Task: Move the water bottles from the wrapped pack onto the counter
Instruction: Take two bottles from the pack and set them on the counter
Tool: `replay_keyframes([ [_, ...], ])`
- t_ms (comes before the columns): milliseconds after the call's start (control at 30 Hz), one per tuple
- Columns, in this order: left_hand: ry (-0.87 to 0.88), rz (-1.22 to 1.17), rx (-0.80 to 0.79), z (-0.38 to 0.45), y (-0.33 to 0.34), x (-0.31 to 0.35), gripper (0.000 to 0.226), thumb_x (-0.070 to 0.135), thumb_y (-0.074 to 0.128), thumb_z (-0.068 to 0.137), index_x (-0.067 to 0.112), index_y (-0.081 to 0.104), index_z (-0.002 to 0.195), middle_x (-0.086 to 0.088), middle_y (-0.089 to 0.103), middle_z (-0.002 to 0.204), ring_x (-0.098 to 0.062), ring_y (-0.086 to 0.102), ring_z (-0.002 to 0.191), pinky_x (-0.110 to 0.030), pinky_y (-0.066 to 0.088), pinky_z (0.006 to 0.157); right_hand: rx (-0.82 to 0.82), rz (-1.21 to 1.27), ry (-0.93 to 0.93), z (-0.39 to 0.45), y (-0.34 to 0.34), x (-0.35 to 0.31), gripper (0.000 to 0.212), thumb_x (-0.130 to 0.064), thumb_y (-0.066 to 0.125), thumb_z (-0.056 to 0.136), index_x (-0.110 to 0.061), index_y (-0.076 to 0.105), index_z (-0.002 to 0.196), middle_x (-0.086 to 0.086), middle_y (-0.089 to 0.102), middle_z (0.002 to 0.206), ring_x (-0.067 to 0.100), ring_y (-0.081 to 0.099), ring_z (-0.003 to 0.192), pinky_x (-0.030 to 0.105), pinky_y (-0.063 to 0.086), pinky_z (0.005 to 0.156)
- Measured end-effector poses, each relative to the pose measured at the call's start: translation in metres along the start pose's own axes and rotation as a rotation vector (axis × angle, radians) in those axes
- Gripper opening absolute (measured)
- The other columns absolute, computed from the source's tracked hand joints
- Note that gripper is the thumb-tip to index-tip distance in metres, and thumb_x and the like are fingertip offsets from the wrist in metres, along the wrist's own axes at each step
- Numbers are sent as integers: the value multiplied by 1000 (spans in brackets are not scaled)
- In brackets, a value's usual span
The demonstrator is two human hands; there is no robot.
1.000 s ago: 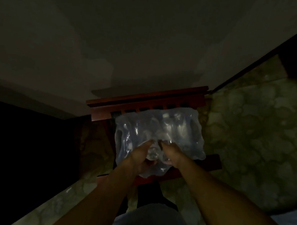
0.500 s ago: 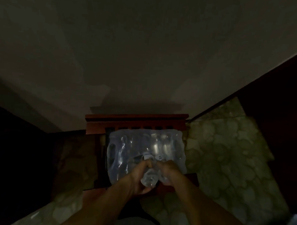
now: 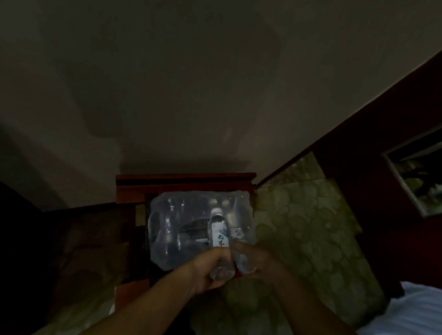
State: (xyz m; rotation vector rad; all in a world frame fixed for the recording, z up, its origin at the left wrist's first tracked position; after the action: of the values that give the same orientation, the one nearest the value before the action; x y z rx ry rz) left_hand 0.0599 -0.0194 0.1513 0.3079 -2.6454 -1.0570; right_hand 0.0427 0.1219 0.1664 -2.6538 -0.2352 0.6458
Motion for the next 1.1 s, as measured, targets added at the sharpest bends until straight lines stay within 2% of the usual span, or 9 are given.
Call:
replay_keyframes([
  [67, 20, 18, 0, -4, 1, -7, 13, -4, 50, 82, 6, 57, 81, -3, 57, 61, -10, 47, 50, -15, 36, 39, -14, 62, 25, -14, -6, 0, 26, -15, 63, 91, -3, 52, 112, 15, 59, 96, 16, 61, 60, 15, 45, 36],
  [100, 43, 37, 8, -7, 3, -9, 11, -3, 54, 81, 6, 58, 83, -4, 58, 65, -11, 49, 54, -16, 38, 40, -25, 82, 14, -21, -9, -2, 35, -16, 65, 90, -1, 51, 119, 18, 61, 108, 20, 63, 70, 16, 47, 39],
  [233, 131, 173, 78, -22, 13, -3, 14, -2, 61, 76, 7, 66, 86, -3, 71, 68, -12, 66, 57, -18, 44, 43, 25, 78, -145, -38, -20, -12, 63, -22, 72, 84, 0, 43, 136, 20, 54, 132, 35, 57, 117, 35, 52, 80],
  [367, 313, 289, 135, -44, 29, 20, 27, 4, 66, 76, 10, 67, 101, -3, 77, 84, -16, 69, 78, -24, 53, 58, 28, 124, -289, -55, -22, -27, 61, -25, 79, 77, -9, 46, 126, 10, 66, 108, 24, 68, 92, 31, 56, 65],
  [467, 481, 337, 165, -65, 43, 38, 31, 5, 68, 73, 18, 64, 100, -2, 78, 82, -17, 73, 77, -28, 59, 64, 5, 219, -394, -67, -23, -45, 56, -27, 79, 76, -16, 47, 120, 9, 68, 106, 25, 71, 87, 35, 59, 66],
  [633, 712, 369, 240, -105, 64, 69, 52, 4, 74, 73, 12, 52, 119, -14, 69, 110, -28, 70, 98, -46, 57, 90, -80, 316, -627, -101, -23, -85, 47, -29, 78, 76, -24, 50, 113, 5, 68, 104, 20, 74, 79, 31, 59, 59],
  [833, 1037, 538, 257, -172, 103, 103, 54, 18, 78, 74, 19, 51, 120, -4, 70, 110, -17, 72, 95, -28, 59, 77, -36, 315, -1029, -157, -28, -138, 47, -39, 72, 80, -29, 47, 119, -7, 64, 108, 6, 69, 85, 12, 52, 54],
  [967, 1246, 680, 244, -229, 129, 116, 40, 14, 76, 75, 21, 58, 110, -6, 74, 102, -16, 73, 90, -20, 58, 68, -81, 460, -1236, -199, -24, -164, 44, -44, 66, 85, -23, 48, 119, -5, 66, 104, -2, 70, 81, 13, 53, 59],
  [1100, 1409, 695, 358, -283, 142, 115, 50, 24, 76, 76, 17, 51, 119, -4, 71, 107, -15, 73, 90, -23, 59, 69, -165, 566, -1391, -247, -9, -180, 32, -47, 65, 85, -29, 51, 109, -3, 68, 103, 1, 70, 82, 14, 53, 59],
])
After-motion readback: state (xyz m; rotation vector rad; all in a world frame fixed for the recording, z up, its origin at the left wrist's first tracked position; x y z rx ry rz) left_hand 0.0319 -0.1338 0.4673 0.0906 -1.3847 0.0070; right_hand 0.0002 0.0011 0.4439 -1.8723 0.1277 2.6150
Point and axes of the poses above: each hand's wrist, its own z-axis towards the middle knuckle, its own y-axis out of the palm, x = y × z, the point moved 1 cm from there along z, towards the middle knuckle
